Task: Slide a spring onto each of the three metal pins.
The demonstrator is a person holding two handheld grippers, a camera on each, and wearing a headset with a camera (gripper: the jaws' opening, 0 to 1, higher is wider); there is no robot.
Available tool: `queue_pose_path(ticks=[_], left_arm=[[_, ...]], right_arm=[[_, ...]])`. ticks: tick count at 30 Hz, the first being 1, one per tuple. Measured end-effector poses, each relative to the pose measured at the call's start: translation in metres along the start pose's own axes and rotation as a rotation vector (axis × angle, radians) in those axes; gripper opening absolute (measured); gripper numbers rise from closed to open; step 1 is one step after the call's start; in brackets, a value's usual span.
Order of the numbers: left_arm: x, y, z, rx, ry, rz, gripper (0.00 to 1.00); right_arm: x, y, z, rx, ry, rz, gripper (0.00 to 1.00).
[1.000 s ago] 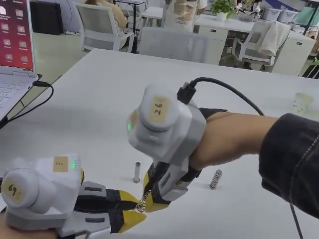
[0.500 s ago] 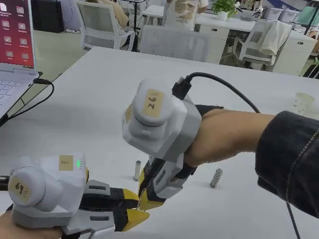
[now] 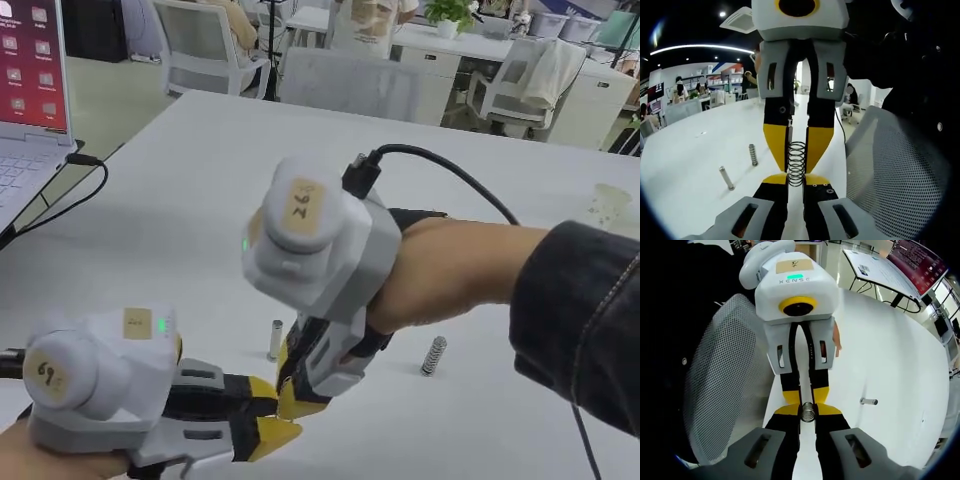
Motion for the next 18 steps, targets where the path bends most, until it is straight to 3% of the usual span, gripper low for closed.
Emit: queue_pose_path(ticks=[18], left_arm=[[-0.0012, -0.0006, 0.0027, -0.002, 0.020, 0.001, 0.07]], right_arm=[[-0.0023, -0.0008, 0.0017, 0.000, 0.005, -0.009, 0.08]])
Point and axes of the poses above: the centre of the closed fingertips' face, and the gripper's own axes: y roughly backward along the fingers, z roughly to its right, x roughly out of its top, the point moved 10 cm from there along y, roughly backward along the fingers, and after that the axes turned 9 degrees about -y, right-handed, at the moved point
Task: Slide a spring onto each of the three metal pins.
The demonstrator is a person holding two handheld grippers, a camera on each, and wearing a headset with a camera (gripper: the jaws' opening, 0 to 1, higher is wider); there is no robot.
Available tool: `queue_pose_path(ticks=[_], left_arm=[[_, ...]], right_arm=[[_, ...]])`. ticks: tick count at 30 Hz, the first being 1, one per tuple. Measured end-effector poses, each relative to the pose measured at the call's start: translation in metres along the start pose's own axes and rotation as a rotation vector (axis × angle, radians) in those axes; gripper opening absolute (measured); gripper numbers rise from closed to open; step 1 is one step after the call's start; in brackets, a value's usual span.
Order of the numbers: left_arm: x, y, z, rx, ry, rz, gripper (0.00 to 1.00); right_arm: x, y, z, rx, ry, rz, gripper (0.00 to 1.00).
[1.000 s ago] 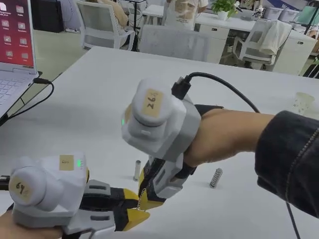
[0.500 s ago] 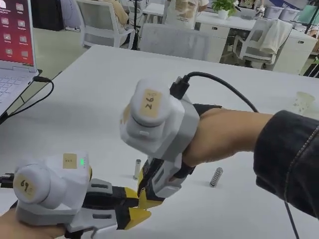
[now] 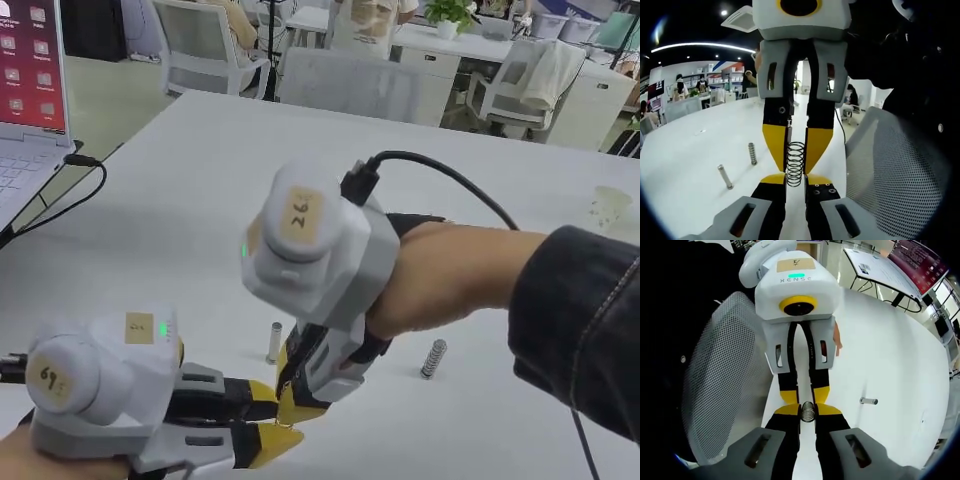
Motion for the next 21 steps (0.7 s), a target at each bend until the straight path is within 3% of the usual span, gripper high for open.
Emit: queue_pose_path(ticks=[7, 21], left_arm=[[-0.0018, 0.0018, -0.0010, 0.007, 0.028, 0.008, 0.13], [-0.0077, 0.0056, -0.0054, 0.065, 0.084, -0.009, 0.39]], right_arm=[[-0.0009, -0.0009, 0.0011, -0.004, 0.003, -0.011, 0.08], [-0.0057, 0.0019, 0.0083, -0.016, -0.010, -0.008, 0.08]])
Point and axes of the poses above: the centre of the closed fingertips' face, and the gripper's own axes: y roughly backward along the fingers, z roughly to its right, x roughly out of its top, the point moved 10 cm from there along y, roughly backward along the fingers, and after that the axes turned 9 degrees about -y, right-handed, at the moved point
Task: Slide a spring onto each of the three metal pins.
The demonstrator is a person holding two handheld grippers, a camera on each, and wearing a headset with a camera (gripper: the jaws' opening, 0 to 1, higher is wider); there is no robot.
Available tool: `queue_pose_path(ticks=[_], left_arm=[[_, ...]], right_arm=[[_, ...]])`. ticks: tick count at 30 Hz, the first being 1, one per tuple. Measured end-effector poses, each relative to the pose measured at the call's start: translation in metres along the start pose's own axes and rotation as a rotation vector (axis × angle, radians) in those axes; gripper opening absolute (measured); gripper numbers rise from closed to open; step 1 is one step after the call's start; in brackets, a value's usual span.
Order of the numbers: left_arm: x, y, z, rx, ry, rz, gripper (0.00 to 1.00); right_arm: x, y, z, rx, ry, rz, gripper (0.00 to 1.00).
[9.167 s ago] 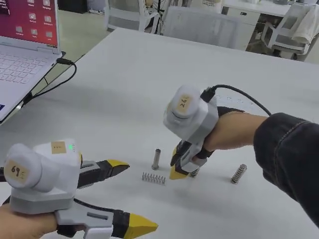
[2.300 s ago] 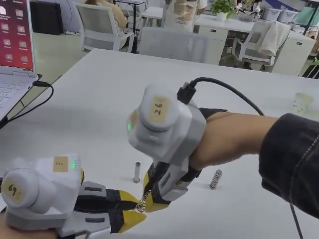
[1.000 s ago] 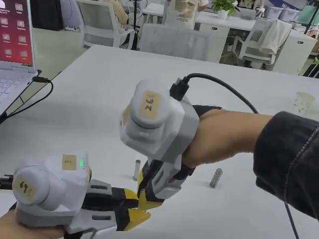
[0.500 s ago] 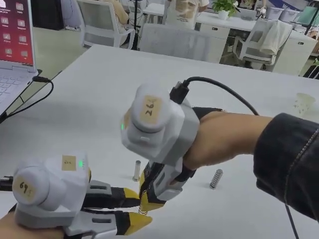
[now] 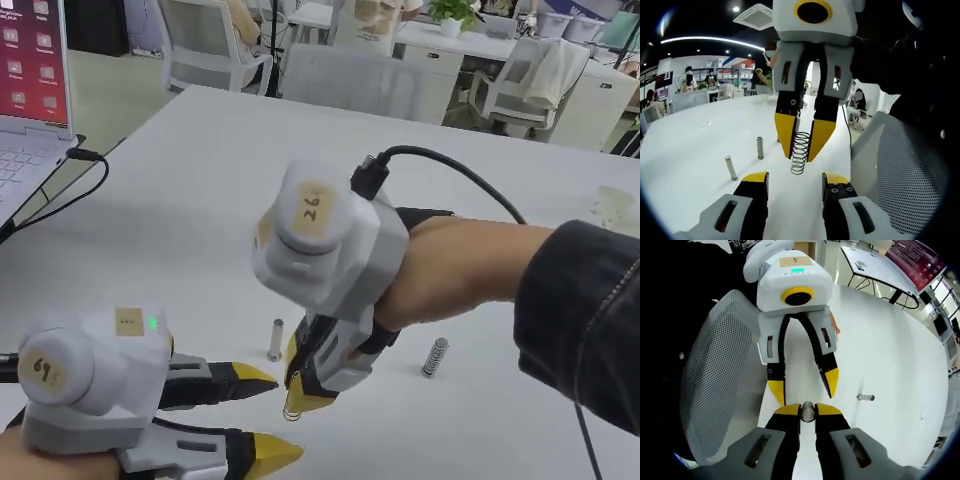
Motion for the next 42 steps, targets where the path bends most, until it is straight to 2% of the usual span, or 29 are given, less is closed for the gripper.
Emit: queue_pose_path(ticks=[6, 12, 21, 28, 42], left_arm=[[-0.003, 0.001, -0.003, 0.028, 0.015, -0.009, 0.50], [-0.004, 0.004, -0.006, 0.062, 0.039, 0.007, 0.63], [-0.006, 0.007, -0.009, 0.107, 0.037, 0.023, 0.78], [-0.008, 0.011, -0.010, 0.118, 0.039, 0.021, 0.81], [-0.010, 0.014, -0.010, 0.126, 0.036, 0.019, 0.80]], right_arm=[[-0.002, 0.001, 0.003, -0.008, -0.003, 0.000, 0.08], [-0.003, 0.003, 0.005, -0.012, -0.006, 0.004, 0.08], [-0.004, 0.008, 0.013, -0.027, -0.017, 0.011, 0.08], [-0.003, 0.014, 0.020, -0.043, -0.023, 0.015, 0.08], [0.001, 0.027, 0.043, -0.088, -0.037, 0.020, 0.08]])
Point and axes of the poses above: the centre of the closed fingertips' face, and the gripper's own axes: y roughly backward along the fingers, z roughly to its right, x roughly out of its top, the point moved 10 cm from there along y, roughly backward along the fingers, and after that the axes turned 9 degrees about -y, right-handed, at the moved point
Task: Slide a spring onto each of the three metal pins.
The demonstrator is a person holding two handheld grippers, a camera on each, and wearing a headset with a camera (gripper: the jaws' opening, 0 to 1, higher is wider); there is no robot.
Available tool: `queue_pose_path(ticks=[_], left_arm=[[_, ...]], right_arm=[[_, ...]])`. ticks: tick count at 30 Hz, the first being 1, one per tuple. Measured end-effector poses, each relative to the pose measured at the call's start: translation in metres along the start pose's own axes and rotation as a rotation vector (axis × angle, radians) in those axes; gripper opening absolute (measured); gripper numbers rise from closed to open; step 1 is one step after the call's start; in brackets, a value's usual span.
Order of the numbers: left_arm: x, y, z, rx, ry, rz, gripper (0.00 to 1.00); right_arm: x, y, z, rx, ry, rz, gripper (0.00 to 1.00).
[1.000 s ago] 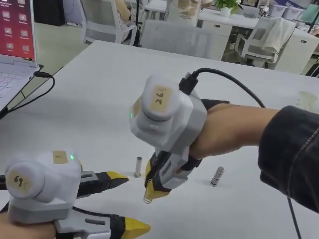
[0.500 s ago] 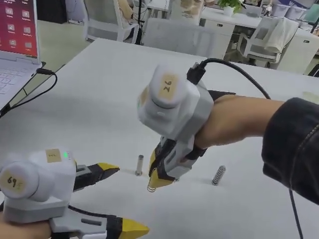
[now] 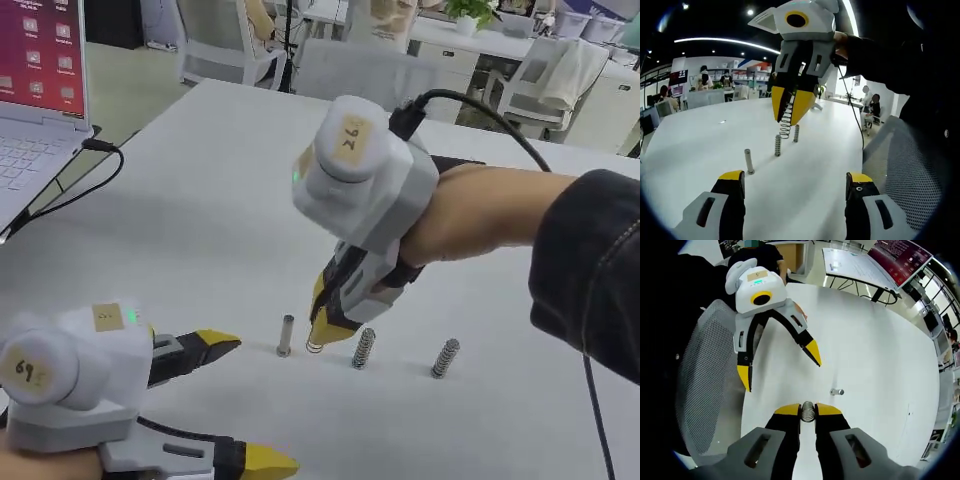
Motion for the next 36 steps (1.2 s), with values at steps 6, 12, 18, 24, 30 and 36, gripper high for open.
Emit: queue_pose_path(ticks=[6, 12, 18, 24, 30, 36], left_arm=[[0.000, 0.002, -0.001, 0.006, -0.001, -0.005, 0.79], [-0.002, 0.004, 0.000, 0.011, 0.003, -0.011, 0.78], [-0.004, 0.004, 0.000, 0.011, 0.006, -0.019, 0.77], [-0.005, 0.004, 0.000, 0.014, 0.008, -0.023, 0.77], [-0.008, 0.004, -0.002, 0.017, 0.014, -0.027, 0.76], [-0.010, 0.005, -0.002, 0.019, 0.020, -0.031, 0.75]], right_arm=[[0.004, -0.004, 0.015, -0.005, -0.004, 0.004, 0.08], [0.007, -0.010, 0.031, -0.009, -0.017, 0.007, 0.08], [0.010, -0.017, 0.040, -0.017, -0.019, 0.014, 0.08], [0.013, -0.022, 0.049, -0.024, -0.023, 0.023, 0.08], [0.012, -0.031, 0.053, -0.022, -0.024, 0.012, 0.08], [0.012, -0.038, 0.056, -0.015, -0.027, 0.009, 0.08]])
Point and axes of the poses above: the centre of the closed fingertips' face, and the gripper's own axes: y roughly backward along the fingers, z roughly to its right, x roughly out of its top, the point moved 10 cm from there along y, roughly backward along the fingers, and after that the axes turned 9 degrees about -y, right-handed, at the moved point
